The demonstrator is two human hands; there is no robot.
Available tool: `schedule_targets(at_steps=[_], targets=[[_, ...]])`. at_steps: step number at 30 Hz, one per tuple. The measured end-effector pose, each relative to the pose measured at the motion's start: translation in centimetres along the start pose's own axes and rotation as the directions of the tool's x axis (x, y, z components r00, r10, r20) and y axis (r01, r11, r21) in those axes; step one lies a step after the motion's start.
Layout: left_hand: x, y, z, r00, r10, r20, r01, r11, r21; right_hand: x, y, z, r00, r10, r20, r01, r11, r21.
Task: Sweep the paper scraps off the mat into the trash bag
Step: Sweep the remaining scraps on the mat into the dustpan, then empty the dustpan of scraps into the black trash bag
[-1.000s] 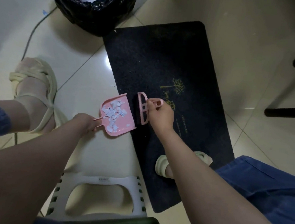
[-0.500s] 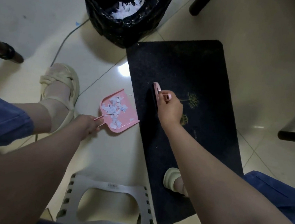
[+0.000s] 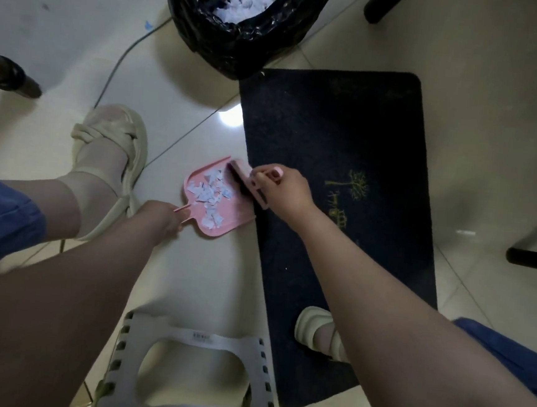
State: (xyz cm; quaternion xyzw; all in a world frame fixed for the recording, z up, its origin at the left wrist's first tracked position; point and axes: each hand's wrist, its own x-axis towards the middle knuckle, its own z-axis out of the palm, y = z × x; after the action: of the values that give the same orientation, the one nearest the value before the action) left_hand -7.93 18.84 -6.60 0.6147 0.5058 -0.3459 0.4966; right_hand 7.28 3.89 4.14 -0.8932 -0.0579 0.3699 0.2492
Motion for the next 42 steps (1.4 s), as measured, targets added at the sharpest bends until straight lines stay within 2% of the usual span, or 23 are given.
schedule_targets(at_steps=[1,3,5,8,11,15,18,22,26,30,33,36,39,42], targets=[[0.2,0.0,0.1,1.000,0.002,0.011,-0.002,1.000,-0.022,-0.4,0.3,-0.2,1.000,-0.023,0.005,0.023,1.000,0.018],[0.4,-0.1,0.2,1.000,0.002,0.014,-0.001,0.997,-0.082,-0.8,0.9,-1.2,0.996,-0.027,-0.090,0.035,0.996,0.084],[0.3,-0.2,0.1,1.000,0.021,0.014,-0.019,0.992,-0.124,-0.8,1.5,-2.0,0.976,0.008,-0.219,0.032,0.983,0.182],[-0.4,-0.1,-0.3,0.999,0.054,0.000,-0.053,0.979,-0.198,-0.3,1.5,-2.8,0.953,0.055,-0.299,0.019,0.971,0.240],[-1.0,0.9,-0.6,0.998,0.068,-0.007,-0.067,0.956,-0.285,0.6,0.7,-3.6,0.927,0.064,-0.370,0.017,0.977,0.210],[-0.8,4.1,-1.3,0.991,0.101,-0.086,-0.123,0.942,-0.313,3.0,-0.7,-4.3,0.900,-0.004,-0.436,0.077,0.985,0.151],[0.2,7.5,-0.9,0.986,0.119,-0.118,-0.158,0.899,-0.408,5.8,-1.9,-4.8,0.898,-0.040,-0.438,0.092,0.991,0.098],[1.1,10.6,-1.2,0.986,0.076,-0.151,-0.141,0.865,-0.482,9.6,-4.0,-4.9,0.916,-0.100,-0.388,0.135,0.989,0.066],[2.0,9.6,-1.4,0.980,0.006,-0.199,-0.119,0.819,-0.562,12.0,-6.3,-3.7,0.921,-0.205,-0.331,0.223,0.975,0.016],[1.9,7.3,-0.5,0.981,0.003,-0.196,-0.122,0.791,-0.600,12.5,-8.1,-2.8,0.907,-0.294,-0.303,0.284,0.956,-0.076],[2.0,6.2,-0.1,0.983,-0.020,-0.184,-0.099,0.783,-0.614,12.2,-8.3,-2.5,0.921,-0.285,-0.265,0.264,0.958,-0.111],[1.7,6.1,0.2,0.988,-0.010,-0.155,-0.087,0.793,-0.603,11.2,-7.7,-2.4,0.955,-0.216,-0.206,0.192,0.973,-0.130],[0.9,6.2,0.5,0.991,0.014,-0.131,-0.089,0.802,-0.591,9.3,-7.2,-3.7,0.948,-0.139,-0.285,0.133,0.990,-0.041],[-0.4,6.6,0.3,0.991,0.037,-0.129,-0.102,0.834,-0.542,7.0,-6.2,-5.4,0.927,-0.141,-0.347,0.142,0.990,-0.023]])
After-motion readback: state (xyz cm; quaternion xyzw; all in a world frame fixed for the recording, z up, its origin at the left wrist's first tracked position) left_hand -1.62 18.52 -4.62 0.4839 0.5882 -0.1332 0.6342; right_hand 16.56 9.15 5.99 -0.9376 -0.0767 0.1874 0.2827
